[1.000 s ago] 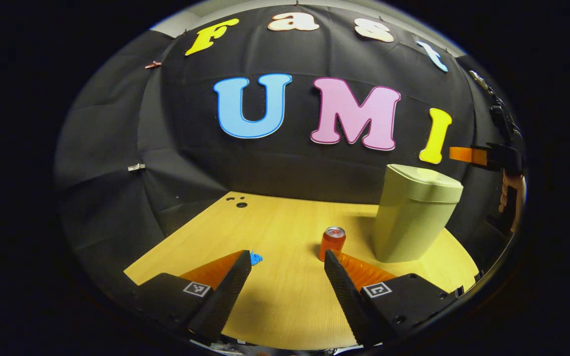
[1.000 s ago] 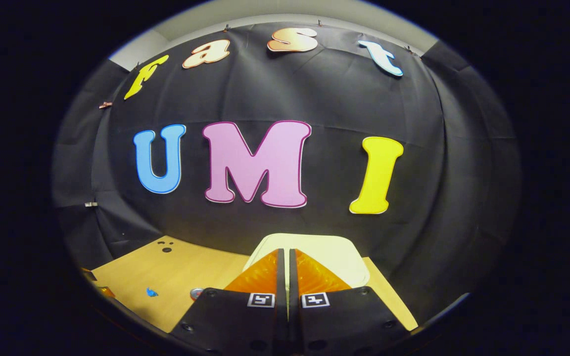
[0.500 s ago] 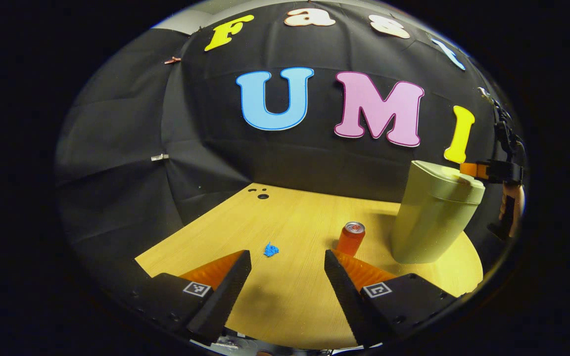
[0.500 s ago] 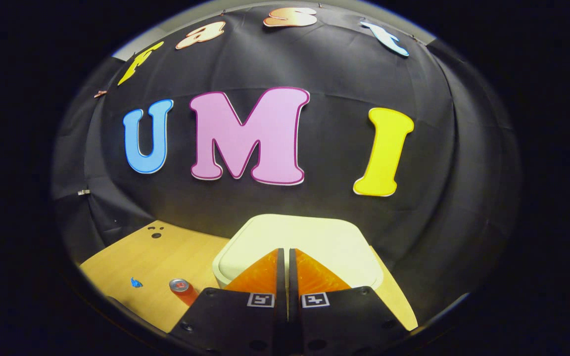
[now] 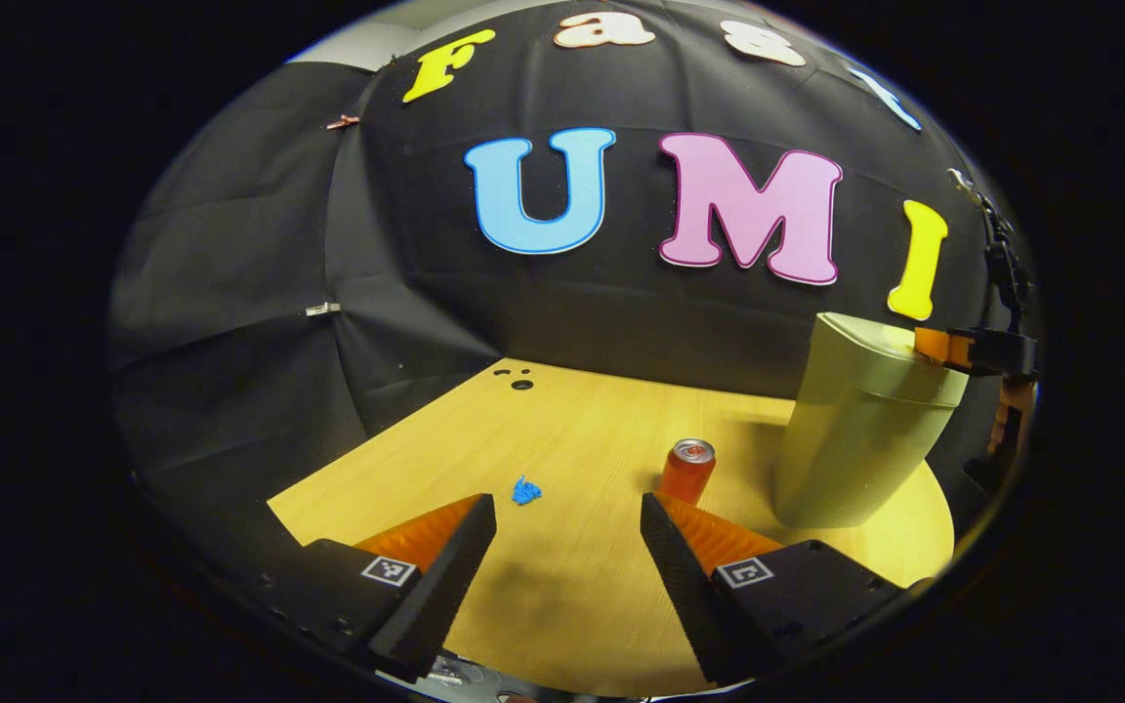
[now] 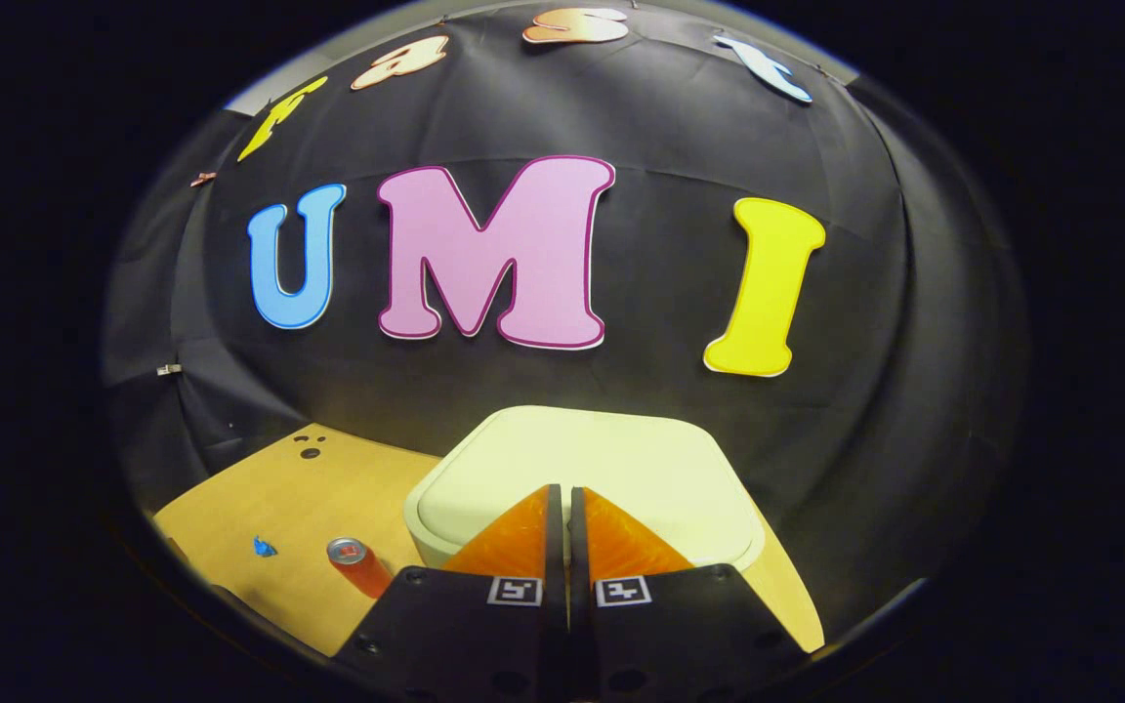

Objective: Press the lid of the desktop garbage bin to open it, pick up the crumpled paper on the desktop and throw it into the bin, then pick up the pop can on the desktop and drop it into the bin, and finally close the garbage bin lid.

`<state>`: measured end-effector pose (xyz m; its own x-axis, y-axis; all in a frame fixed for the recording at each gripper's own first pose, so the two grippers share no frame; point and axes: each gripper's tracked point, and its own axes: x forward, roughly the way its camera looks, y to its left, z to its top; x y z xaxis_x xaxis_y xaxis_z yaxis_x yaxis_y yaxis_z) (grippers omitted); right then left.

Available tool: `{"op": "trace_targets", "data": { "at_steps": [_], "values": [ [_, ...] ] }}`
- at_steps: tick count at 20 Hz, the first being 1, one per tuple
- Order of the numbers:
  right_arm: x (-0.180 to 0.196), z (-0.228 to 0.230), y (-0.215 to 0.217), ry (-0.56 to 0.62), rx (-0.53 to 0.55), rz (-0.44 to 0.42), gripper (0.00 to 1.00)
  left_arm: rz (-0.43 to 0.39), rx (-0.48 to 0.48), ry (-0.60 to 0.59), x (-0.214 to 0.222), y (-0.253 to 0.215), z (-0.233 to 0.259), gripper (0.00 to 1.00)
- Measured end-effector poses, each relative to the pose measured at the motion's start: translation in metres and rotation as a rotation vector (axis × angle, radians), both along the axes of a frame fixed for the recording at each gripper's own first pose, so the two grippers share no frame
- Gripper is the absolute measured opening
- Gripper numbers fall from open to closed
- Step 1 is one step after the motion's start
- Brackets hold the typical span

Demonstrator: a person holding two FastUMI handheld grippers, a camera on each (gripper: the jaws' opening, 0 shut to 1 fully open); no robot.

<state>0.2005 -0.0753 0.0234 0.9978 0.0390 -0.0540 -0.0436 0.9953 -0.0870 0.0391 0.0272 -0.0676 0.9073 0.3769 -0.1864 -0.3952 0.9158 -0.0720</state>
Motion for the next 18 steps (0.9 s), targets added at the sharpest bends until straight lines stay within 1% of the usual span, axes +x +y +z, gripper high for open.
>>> {"op": "trace_targets", "data": {
  "at_steps": [3,5,7,9,10,13,14,15,17,18],
  "values": [
    [0.000,-0.002,0.000,-0.014,-0.011,0.013,0.06,0.004,0.014,-0.004,-0.001,-0.002,0.004,0.96],
    [0.000,-0.003,0.001,-0.024,-0.046,0.021,0.06,-0.001,0.026,-0.006,-0.005,-0.002,0.005,0.96],
    [0.000,-0.001,0.000,-0.029,-0.064,0.013,0.06,-0.003,0.034,-0.011,-0.008,0.000,0.006,0.96],
    [0.000,0.003,0.000,-0.036,-0.055,-0.001,0.06,-0.001,0.032,-0.017,-0.010,0.007,0.008,0.96],
    [0.000,0.007,0.001,-0.047,-0.072,-0.008,0.05,-0.003,0.029,-0.024,-0.012,0.010,0.010,0.96],
    [0.002,0.011,0.007,-0.031,-0.179,-0.013,0.05,-0.024,0.034,-0.046,-0.012,0.025,0.018,0.96],
    [0.000,0.012,0.009,-0.013,-0.170,-0.014,0.05,-0.024,0.040,-0.047,-0.012,0.034,0.019,0.96],
    [-0.003,0.014,0.011,0.000,-0.136,-0.019,0.05,-0.024,0.047,-0.054,-0.012,0.045,0.022,0.95],
    [-0.012,0.024,0.011,-0.013,-0.084,-0.045,0.05,-0.023,0.052,-0.061,-0.013,0.065,0.025,0.95],
    [-0.023,0.036,0.012,-0.036,-0.064,-0.067,0.10,-0.023,0.049,-0.061,-0.013,0.081,0.022,0.95]
  ]
}}
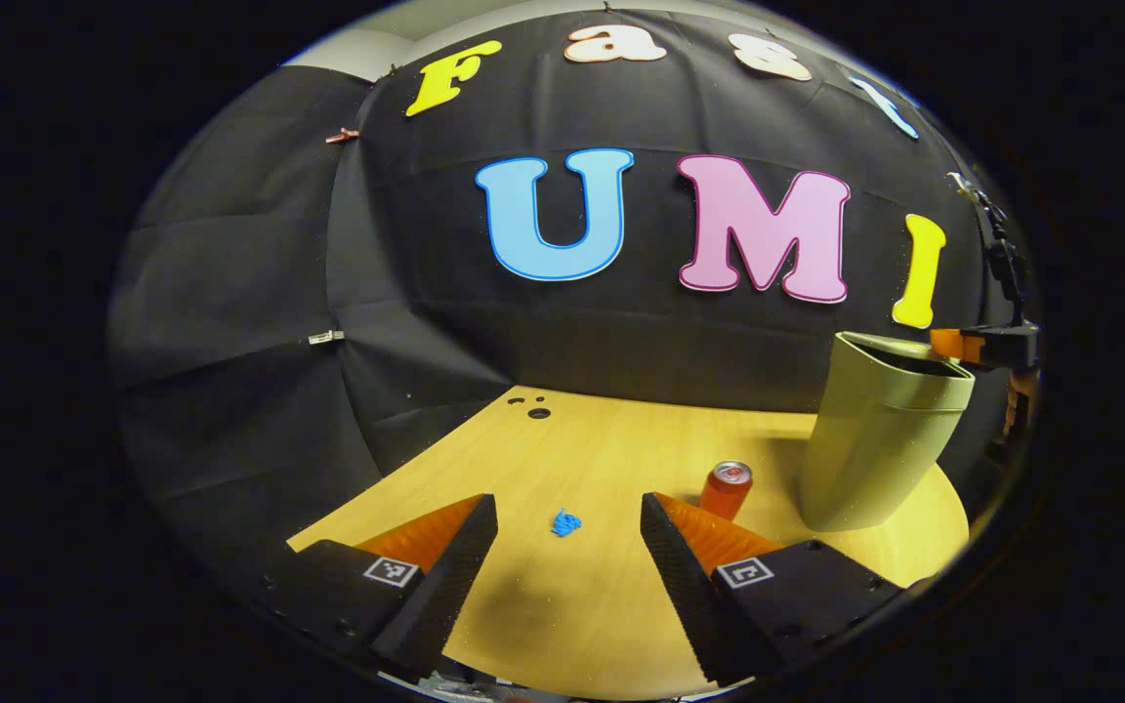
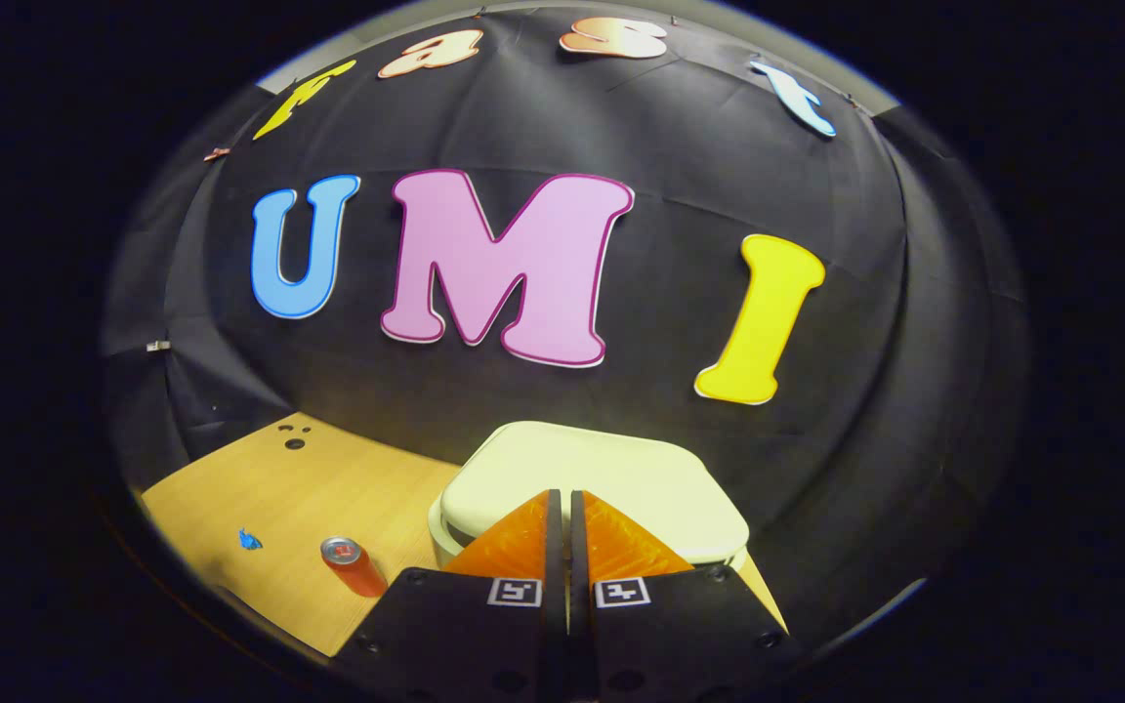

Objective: Press the lid of the desktop garbage bin to open it, pick up the crumpled paper on the desktop and throw it into the bin, then pick up the pop can on the desktop and drop it into the bin, and finally close the garbage bin lid.

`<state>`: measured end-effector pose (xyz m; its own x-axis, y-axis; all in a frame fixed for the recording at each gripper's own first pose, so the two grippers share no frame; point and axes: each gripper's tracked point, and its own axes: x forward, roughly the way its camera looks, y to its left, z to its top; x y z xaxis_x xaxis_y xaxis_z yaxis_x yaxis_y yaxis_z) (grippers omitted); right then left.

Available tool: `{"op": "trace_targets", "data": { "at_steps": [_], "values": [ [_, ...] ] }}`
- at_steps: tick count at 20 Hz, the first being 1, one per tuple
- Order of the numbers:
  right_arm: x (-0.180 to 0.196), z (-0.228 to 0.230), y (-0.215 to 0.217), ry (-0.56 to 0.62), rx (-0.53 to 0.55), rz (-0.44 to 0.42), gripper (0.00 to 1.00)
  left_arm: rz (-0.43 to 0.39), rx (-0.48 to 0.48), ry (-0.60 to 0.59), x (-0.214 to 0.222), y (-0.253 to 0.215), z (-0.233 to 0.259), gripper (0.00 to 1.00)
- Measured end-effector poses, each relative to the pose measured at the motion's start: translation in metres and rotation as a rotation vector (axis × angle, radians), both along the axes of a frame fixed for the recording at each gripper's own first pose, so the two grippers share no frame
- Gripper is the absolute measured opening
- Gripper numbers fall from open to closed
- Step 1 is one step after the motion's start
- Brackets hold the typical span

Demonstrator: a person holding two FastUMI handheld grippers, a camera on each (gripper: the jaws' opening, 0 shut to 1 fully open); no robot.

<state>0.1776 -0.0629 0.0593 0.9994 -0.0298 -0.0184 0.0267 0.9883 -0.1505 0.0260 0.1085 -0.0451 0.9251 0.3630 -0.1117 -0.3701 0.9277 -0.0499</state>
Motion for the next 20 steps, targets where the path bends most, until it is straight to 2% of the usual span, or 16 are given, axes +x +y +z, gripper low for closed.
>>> {"op": "trace_targets", "data": {
  "at_steps": [1,3,5,6,8,12,16,18,19,20],
  "values": [
    [-0.009,0.006,0.005,-0.005,0.024,-0.001,0.05,-0.001,-0.004,0.000,0.000,0.011,-0.001,0.95],
    [-0.032,0.007,0.015,0.017,0.079,-0.001,0.05,-0.022,-0.004,0.000,0.004,0.036,-0.014,0.95],
    [-0.046,0.006,0.015,0.009,0.089,-0.020,0.05,-0.041,0.001,0.018,0.010,0.049,-0.027,0.95],
    [-0.055,0.000,0.013,0.016,0.077,-0.037,0.01,-0.066,-0.015,0.032,0.017,0.053,-0.035,0.95],
    [-0.072,-0.013,0.012,0.046,0.065,-0.052,0.06,-0.109,-0.042,0.047,0.030,0.059,-0.048,0.96],
    [-0.096,-0.040,0.014,0.097,0.079,-0.066,0.05,-0.153,-0.022,0.077,0.054,0.068,-0.061,0.96],
    [-0.116,-0.076,0.022,0.198,0.082,-0.047,0.05,-0.196,-0.023,0.103,0.085,0.070,-0.071,0.96],
    [-0.124,-0.093,0.028,0.241,0.084,-0.034,0.20,-0.211,-0.039,0.126,0.100,0.070,-0.078,0.96],
    [-0.128,-0.101,0.029,0.263,0.087,-0.029,0.42,-0.217,-0.045,0.138,0.106,0.070,-0.084,0.99],
    [-0.130,-0.108,0.030,0.282,0.092,-0.035,0.64,-0.219,-0.049,0.150,0.112,0.071,-0.089,0.96]
  ]
}}
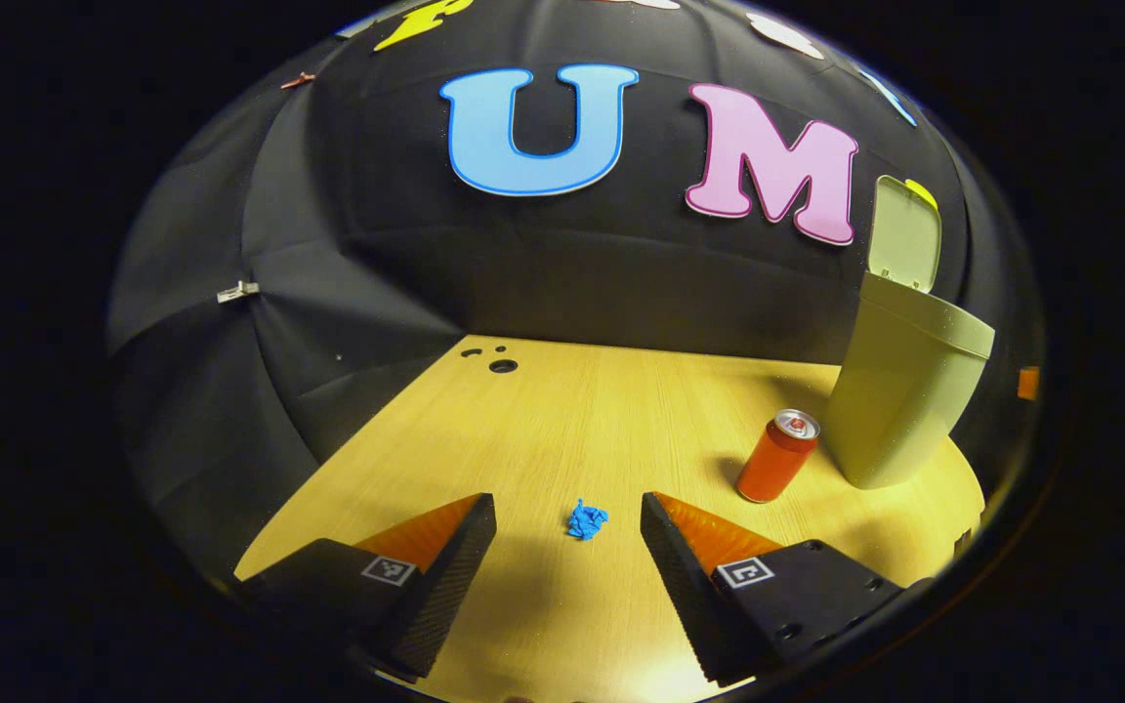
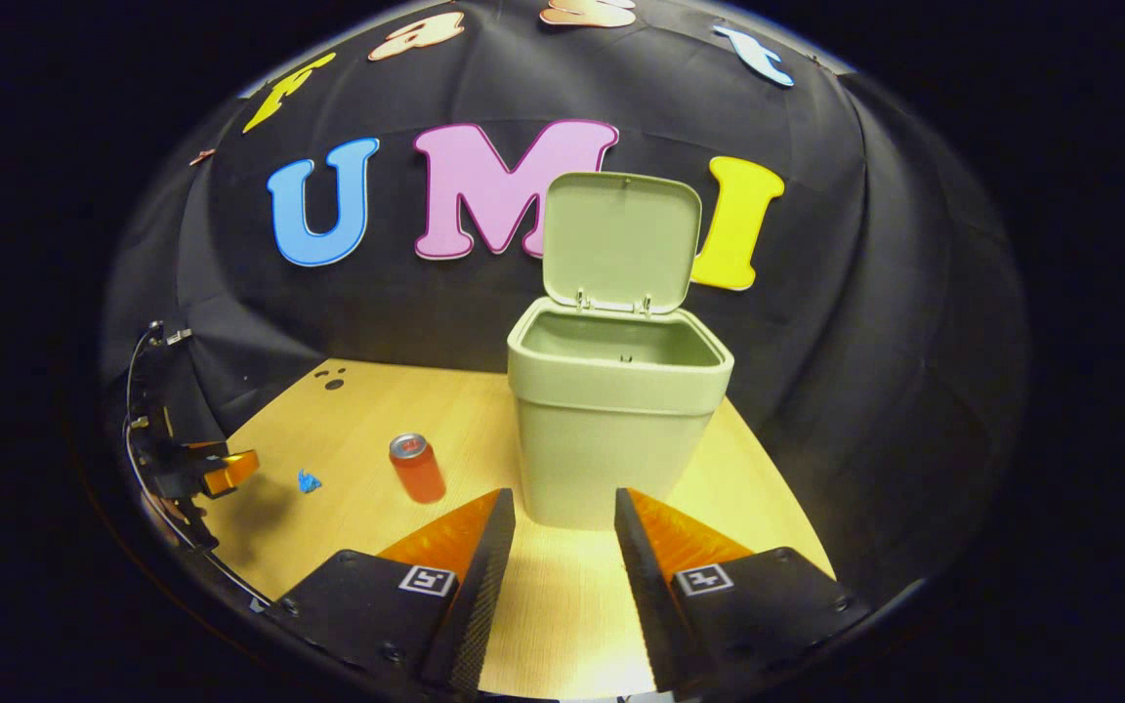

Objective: Press the lid of the desktop garbage bin to open it, pick up the crumpled paper on the desktop and throw it into the bin, then pick up the pop can on the desktop and drop it into the bin, and finally close the garbage bin lid.

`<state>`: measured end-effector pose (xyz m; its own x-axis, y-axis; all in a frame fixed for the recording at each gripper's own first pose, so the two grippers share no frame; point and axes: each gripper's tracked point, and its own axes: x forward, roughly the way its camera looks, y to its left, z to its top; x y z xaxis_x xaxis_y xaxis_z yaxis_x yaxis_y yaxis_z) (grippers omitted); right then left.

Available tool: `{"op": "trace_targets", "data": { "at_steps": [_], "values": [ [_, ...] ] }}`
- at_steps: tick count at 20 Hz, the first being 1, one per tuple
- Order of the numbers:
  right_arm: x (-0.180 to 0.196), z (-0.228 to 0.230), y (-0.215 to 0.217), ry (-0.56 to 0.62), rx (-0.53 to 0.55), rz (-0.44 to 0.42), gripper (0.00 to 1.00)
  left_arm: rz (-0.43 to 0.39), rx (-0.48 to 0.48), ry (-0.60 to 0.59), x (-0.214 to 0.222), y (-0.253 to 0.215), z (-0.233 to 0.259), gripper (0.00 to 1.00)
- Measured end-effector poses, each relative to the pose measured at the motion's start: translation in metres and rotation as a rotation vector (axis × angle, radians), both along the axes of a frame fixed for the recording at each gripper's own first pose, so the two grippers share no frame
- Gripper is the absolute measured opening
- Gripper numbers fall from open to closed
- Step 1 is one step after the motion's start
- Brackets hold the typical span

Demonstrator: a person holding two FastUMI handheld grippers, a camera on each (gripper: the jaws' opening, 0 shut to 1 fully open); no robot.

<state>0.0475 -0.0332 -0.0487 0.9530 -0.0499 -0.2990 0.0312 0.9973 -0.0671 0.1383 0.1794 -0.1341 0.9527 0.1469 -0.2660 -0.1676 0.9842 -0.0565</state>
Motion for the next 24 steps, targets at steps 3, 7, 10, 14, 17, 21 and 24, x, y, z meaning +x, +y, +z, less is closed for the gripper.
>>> {"op": "trace_targets", "data": {
  "at_steps": [3,7,10,14,17,21,24],
  "values": [
    [-0.011,-0.009,-0.001,0.023,0.026,-0.024,0.94,-0.012,-0.002,0.042,0.020,-0.001,-0.017,0.99],
    [-0.022,-0.019,-0.018,0.053,0.050,-0.084,0.98,-0.051,0.008,0.079,0.040,-0.013,-0.036,0.96],
    [-0.035,-0.031,-0.028,0.084,0.068,-0.125,0.98,-0.042,0.004,0.105,0.058,-0.011,-0.051,0.99],
    [-0.051,-0.050,-0.035,0.139,0.078,-0.155,0.98,-0.002,0.009,0.159,0.082,0.003,-0.079,0.96],
    [-0.061,-0.057,-0.034,0.168,0.071,-0.162,0.98,-0.005,0.003,0.200,0.095,0.006,-0.096,0.96],
    [-0.064,-0.056,-0.028,0.176,0.070,-0.161,0.98,-0.012,0.007,0.222,0.100,0.003,-0.108,0.96],
    [-0.066,-0.055,-0.025,0.177,0.062,-0.162,0.99,-0.030,0.025,0.223,0.100,-0.004,-0.115,0.93]
  ]
}}
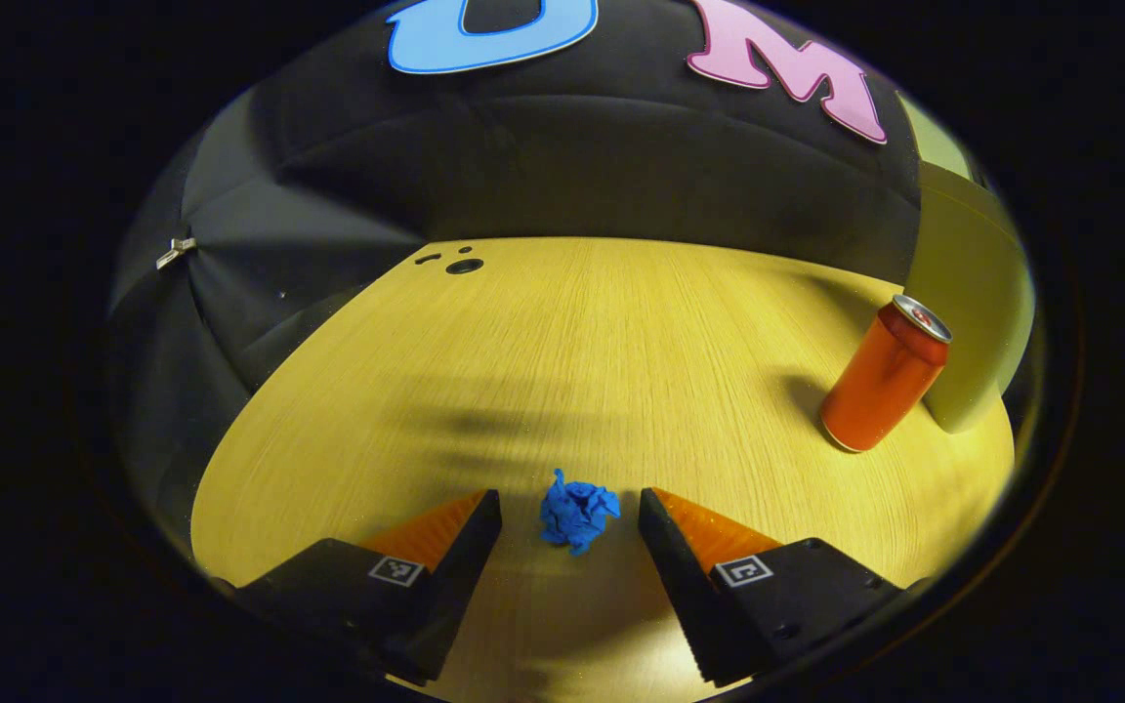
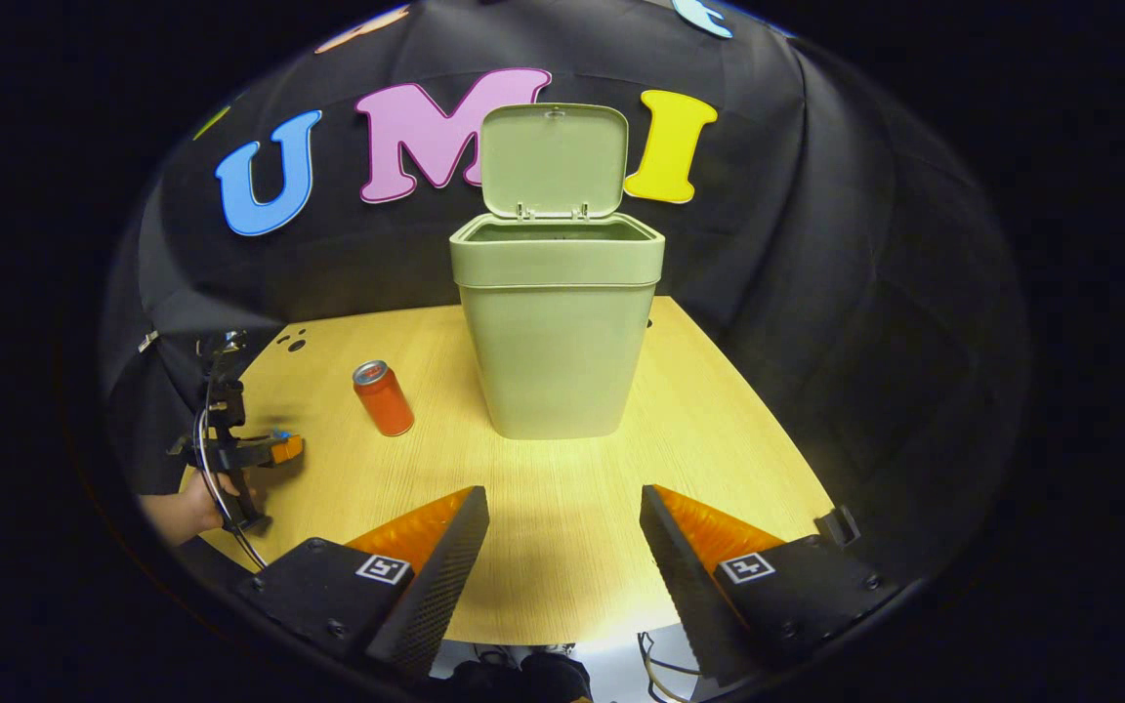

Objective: Press the lid of the desktop garbage bin to open it, pick up the crumpled paper on the desktop and throw it into the bin, then pick up the pop can on the desktop and drop it into the bin, and finally close the garbage bin lid.

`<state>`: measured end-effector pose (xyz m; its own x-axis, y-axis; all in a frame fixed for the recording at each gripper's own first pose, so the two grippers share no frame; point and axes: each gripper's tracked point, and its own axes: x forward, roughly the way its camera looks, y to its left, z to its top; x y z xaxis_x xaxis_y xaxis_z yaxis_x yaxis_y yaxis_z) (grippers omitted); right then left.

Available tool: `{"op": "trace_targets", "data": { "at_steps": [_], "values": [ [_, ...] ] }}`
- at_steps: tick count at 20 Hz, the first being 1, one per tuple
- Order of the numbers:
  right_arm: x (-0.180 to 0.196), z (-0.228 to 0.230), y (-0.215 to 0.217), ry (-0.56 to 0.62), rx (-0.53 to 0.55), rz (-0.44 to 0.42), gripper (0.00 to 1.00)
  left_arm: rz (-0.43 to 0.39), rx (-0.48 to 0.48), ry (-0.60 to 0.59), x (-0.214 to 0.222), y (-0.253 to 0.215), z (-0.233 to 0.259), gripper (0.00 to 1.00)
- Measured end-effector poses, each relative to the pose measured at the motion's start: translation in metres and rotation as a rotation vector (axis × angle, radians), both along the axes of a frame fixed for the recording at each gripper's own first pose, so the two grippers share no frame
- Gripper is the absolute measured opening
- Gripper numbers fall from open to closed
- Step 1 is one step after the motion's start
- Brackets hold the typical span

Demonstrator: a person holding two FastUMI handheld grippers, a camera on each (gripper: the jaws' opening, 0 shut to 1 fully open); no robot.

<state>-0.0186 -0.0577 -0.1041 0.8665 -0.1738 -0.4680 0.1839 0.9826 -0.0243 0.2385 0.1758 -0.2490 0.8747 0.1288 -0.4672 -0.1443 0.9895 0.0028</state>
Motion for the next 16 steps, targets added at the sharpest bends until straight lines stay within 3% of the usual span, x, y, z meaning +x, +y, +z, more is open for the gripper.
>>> {"op": "trace_targets", "data": {
  "at_steps": [6,8,11,16],
  "values": [
    [-0.015,-0.002,-0.002,0.002,0.011,-0.033,0.99,-0.045,0.009,-0.007,0.003,-0.013,-0.001,0.68],
    [-0.022,-0.005,-0.003,0.003,0.015,-0.046,0.98,-0.055,0.019,0.000,0.004,-0.016,0.000,0.38],
    [-0.036,-0.008,-0.005,0.001,0.037,-0.058,0.99,-0.079,0.039,0.006,0.001,-0.018,0.004,0.29],
    [-0.043,-0.015,-0.017,0.004,0.053,-0.070,0.98,-0.145,0.058,-0.071,-0.008,-0.037,0.055,0.31]
  ]
}}
